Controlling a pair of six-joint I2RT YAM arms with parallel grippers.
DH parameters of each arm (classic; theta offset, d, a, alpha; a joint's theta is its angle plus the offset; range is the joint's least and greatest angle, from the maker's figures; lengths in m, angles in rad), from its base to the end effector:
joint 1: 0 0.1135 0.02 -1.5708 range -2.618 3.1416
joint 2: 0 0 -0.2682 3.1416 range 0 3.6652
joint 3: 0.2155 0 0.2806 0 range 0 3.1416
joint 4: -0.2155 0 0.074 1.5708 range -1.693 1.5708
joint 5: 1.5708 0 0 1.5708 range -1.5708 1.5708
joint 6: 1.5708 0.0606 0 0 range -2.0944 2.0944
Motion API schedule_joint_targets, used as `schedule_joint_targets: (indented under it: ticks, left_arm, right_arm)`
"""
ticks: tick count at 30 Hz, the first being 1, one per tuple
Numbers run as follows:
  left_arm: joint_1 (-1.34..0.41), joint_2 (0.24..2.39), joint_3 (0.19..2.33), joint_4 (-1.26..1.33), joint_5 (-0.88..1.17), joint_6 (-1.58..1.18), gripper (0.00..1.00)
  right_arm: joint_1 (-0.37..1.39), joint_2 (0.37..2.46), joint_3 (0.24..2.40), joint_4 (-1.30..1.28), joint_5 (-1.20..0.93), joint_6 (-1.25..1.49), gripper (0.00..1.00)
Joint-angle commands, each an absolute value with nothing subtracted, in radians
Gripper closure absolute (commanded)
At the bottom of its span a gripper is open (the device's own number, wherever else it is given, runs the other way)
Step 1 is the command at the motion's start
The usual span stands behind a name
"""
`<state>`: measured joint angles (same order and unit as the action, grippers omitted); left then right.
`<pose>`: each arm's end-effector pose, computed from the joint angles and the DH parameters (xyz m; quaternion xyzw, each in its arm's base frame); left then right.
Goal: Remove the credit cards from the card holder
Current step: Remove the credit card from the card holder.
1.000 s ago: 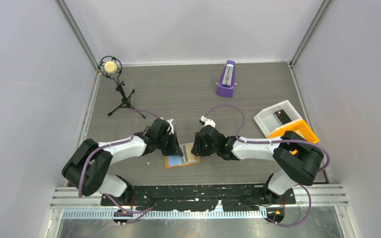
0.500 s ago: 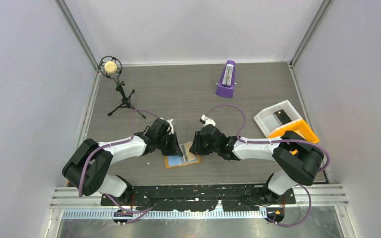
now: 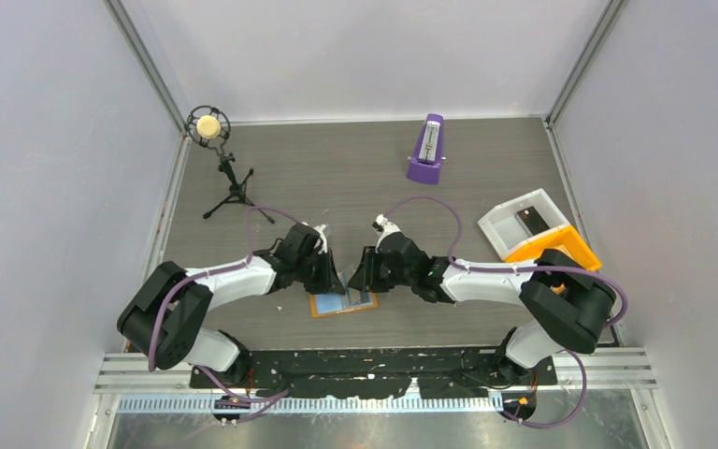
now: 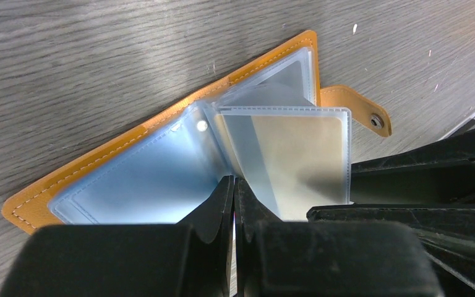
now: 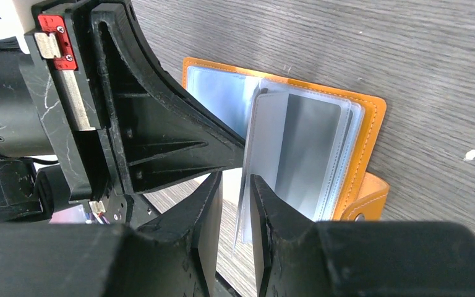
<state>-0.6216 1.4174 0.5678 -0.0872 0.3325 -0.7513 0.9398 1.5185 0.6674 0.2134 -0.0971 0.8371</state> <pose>0.2184 -0.1808 0.1065 -0.0092 0.9384 -0.3165 0.1381 0.1957 0.2778 0.1348 -0.0676 0.8898 0.3760 0.2497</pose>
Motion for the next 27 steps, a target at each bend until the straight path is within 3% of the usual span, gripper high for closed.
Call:
schedule_joint_targets:
  ticks: [1, 16, 27]
  left_arm:
    - [-0.621, 1.381, 0.574, -0.099, 0.322, -0.733, 0.97]
    - [-0.621, 1.331, 0.577, -0.129, 0.310, -0.729, 0.96]
    - [-0.607, 1.199, 0.610, -0.278, 0.147, -0.712, 0.96]
  right_arm:
    - [0.944, 1.498, 0.671, 0.248, -0.110, 0.844, 0.70]
    - [0.953, 1.453, 0.734, 0.147, -0.060, 0.810, 0.68]
    - [0.977, 1.469, 0.770, 0.130, -0.059, 0.804, 0.69]
